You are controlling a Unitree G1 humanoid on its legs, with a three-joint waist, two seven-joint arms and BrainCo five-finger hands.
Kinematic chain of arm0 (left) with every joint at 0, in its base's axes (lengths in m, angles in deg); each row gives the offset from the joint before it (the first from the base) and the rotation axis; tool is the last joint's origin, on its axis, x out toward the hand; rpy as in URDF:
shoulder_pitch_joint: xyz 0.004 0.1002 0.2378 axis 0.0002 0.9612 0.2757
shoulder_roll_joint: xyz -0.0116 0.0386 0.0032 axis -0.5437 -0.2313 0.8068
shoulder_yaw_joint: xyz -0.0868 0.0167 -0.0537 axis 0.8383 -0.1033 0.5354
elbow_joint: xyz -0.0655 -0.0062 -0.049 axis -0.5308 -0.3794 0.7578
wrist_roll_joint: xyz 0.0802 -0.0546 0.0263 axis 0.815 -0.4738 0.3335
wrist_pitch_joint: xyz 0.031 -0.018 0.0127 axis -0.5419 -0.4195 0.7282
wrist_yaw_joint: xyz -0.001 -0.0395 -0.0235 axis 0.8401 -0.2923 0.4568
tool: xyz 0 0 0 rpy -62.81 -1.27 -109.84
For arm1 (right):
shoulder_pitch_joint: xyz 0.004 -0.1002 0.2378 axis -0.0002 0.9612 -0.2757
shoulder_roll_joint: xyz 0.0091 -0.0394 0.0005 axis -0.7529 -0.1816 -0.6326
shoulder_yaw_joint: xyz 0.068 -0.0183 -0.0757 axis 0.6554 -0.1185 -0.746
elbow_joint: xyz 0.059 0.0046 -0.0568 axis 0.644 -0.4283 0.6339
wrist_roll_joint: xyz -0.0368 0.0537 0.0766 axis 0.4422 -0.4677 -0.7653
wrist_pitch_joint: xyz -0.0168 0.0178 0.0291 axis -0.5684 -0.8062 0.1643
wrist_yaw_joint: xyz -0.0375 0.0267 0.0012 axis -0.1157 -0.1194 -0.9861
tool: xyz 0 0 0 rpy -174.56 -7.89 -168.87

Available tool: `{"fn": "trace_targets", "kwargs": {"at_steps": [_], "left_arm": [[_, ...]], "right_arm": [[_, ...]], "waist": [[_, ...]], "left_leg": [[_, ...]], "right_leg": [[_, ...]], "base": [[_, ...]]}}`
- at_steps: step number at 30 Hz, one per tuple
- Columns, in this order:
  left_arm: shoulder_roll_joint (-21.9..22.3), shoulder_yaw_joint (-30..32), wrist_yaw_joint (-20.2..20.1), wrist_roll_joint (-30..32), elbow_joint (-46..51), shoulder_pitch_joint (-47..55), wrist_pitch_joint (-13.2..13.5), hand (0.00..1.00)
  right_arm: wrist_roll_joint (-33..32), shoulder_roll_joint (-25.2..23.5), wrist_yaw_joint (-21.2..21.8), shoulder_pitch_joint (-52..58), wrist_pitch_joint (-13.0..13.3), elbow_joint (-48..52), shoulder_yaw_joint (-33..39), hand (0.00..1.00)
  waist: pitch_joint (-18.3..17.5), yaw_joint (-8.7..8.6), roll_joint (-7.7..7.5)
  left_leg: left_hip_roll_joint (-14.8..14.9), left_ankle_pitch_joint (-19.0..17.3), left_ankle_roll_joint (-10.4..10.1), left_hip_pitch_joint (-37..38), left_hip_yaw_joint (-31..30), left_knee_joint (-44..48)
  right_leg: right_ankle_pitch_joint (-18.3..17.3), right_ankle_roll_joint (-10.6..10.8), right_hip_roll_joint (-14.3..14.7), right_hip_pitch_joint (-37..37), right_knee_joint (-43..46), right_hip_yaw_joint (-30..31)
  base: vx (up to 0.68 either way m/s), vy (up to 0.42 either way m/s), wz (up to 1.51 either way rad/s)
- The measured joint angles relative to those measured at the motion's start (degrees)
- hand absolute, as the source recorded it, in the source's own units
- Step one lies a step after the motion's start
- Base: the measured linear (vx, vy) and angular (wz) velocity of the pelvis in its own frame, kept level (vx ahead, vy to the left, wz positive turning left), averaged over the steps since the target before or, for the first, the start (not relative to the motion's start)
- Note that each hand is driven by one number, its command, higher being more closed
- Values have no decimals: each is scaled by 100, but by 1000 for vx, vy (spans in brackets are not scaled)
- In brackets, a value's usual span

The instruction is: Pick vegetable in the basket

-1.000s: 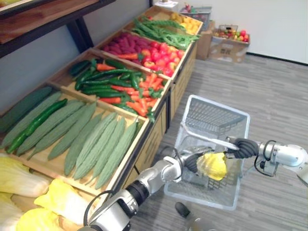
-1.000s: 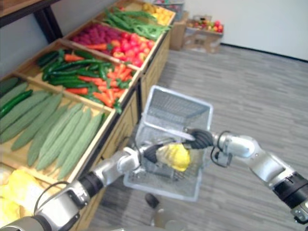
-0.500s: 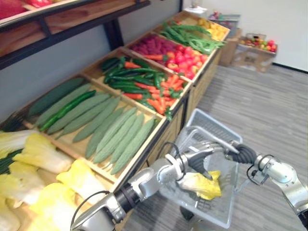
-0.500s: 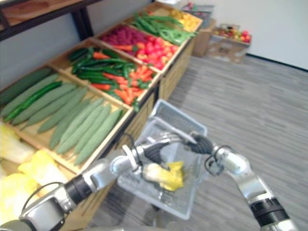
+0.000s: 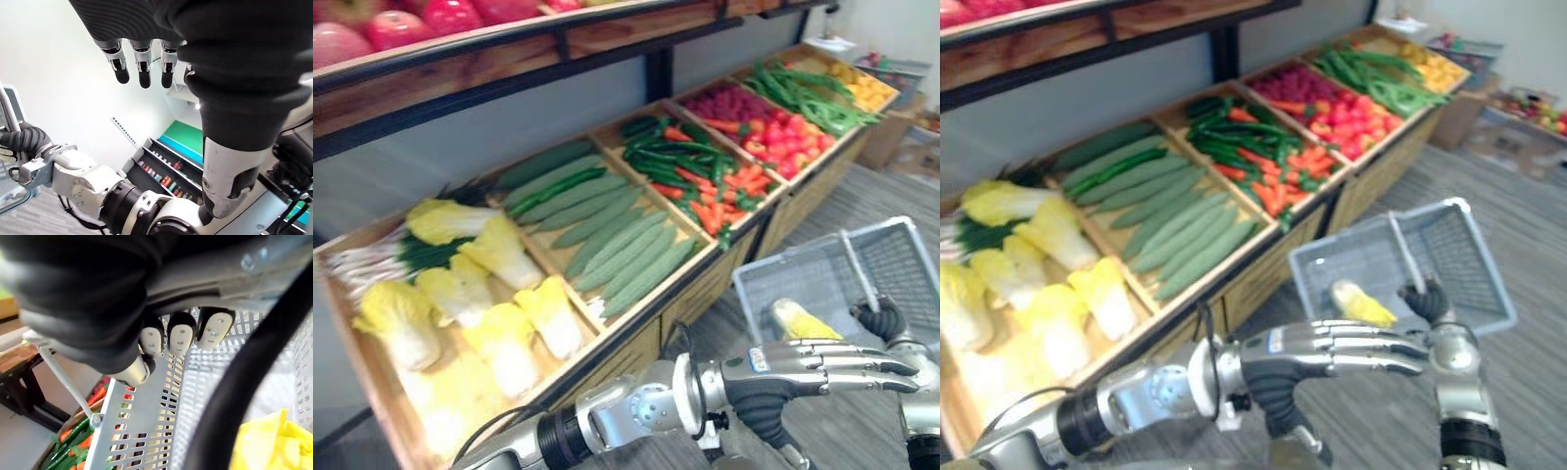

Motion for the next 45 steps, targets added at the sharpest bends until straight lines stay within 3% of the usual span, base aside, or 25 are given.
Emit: {"fn": "trace_targets", "kwargs": {"at_steps": [3, 6, 7, 11, 15, 21, 26, 32, 37, 41, 45], "left_arm": [[-165, 215, 14, -32, 393, 348, 2, 0], [-291, 973, 62, -198, 550, 938, -26, 0], [-310, 1478, 97, -256, 589, 1233, -92, 0], [-178, 3238, 368, -452, 648, 2153, -299, 0], [600, 5364, 779, -464, 397, 2995, -598, 0], [1094, 7241, 1338, -357, -565, 3386, -1165, 0], [1094, 8045, 1501, -129, -1809, 3478, -1499, 0], [1092, 8874, 1755, 310, -3651, 3566, -1635, 0], [1094, 9814, 1818, 199, -6173, 3622, -1859, 0], [1094, 10159, 1715, -42, -7448, 3657, -1902, 0], [1128, 10129, 1451, -408, -7868, 3648, -2021, 0]], "right_arm": [[-52, -71, -39, 247, 1, -213, 267, 100], [-102, -208, -50, 499, 1, -435, 630, 100], [-107, -311, -54, 656, 14, -542, 820, 100], [-235, -478, -71, 909, 37, -1341, 1274, 100], [-274, -501, -79, 908, 29, -3017, 1879, 100], [-331, -529, -118, 898, 11, -4073, 2335, 100], [-325, -548, -119, 1017, 14, -4065, 2413, 100], [-345, -737, -117, 1032, 39, -3970, 2410, 100], [-489, -890, -118, 993, 37, -3977, 2404, 100], [-488, -892, -131, 875, 38, -4063, 2407, 100], [-488, -895, -151, 667, 36, -4326, 2401, 100]], "waist": [[-91, 128, -25], [-98, 189, -61], [-116, 279, -81], [-143, 310, -117], [-243, 448, -248], [-258, 439, -286], [-386, 384, -312], [-527, 307, -275], [-586, 263, -210], [-589, 224, -206], [-574, 136, -228]], "left_leg": [[-102, 67, 108, -206, -394, -38], [-273, 182, 219, -362, -800, -174], [-372, 270, 244, -387, -932, -301], [-652, 583, 306, -483, -1460, -724], [-1002, 1155, 315, -552, -2101, -1543], [-1191, 1559, 511, -526, -2585, -2047], [-1243, 1593, 483, -555, -2944, -2190], [-1270, 1612, 457, -542, -3165, -2293], [-1250, 1571, 420, -519, -3161, -2293], [-1241, 1544, 397, -494, -3141, -2292], [-1228, 1507, 372, -366, -3096, -2292]], "right_leg": [[-17, -20, -175, 60, -27, -371], [-38, -42, -385, 165, -71, -779], [-56, -48, -455, 190, -71, -912], [-225, -77, -667, 339, -132, -1439], [-223, -72, -791, 379, -333, -1946], [-157, -36, -821, 536, -485, -2399], [-257, -189, -833, 567, -490, -2667], [-296, -210, -825, 668, -584, -2832], [-296, -209, -792, 734, -695, -2836], [-301, -204, -779, 746, -714, -2816], [-307, -207, -761, 846, -719, -2755]], "base": [[-60, 7, 68], [-46, 22, 69], [-30, 14, 71], [0, -4, 80], [33, -18, 67], [57, 4, 42], [23, 3, 23], [27, 1, 12], [43, -10, 0], [31, -11, -3], [14, -11, -7]]}}
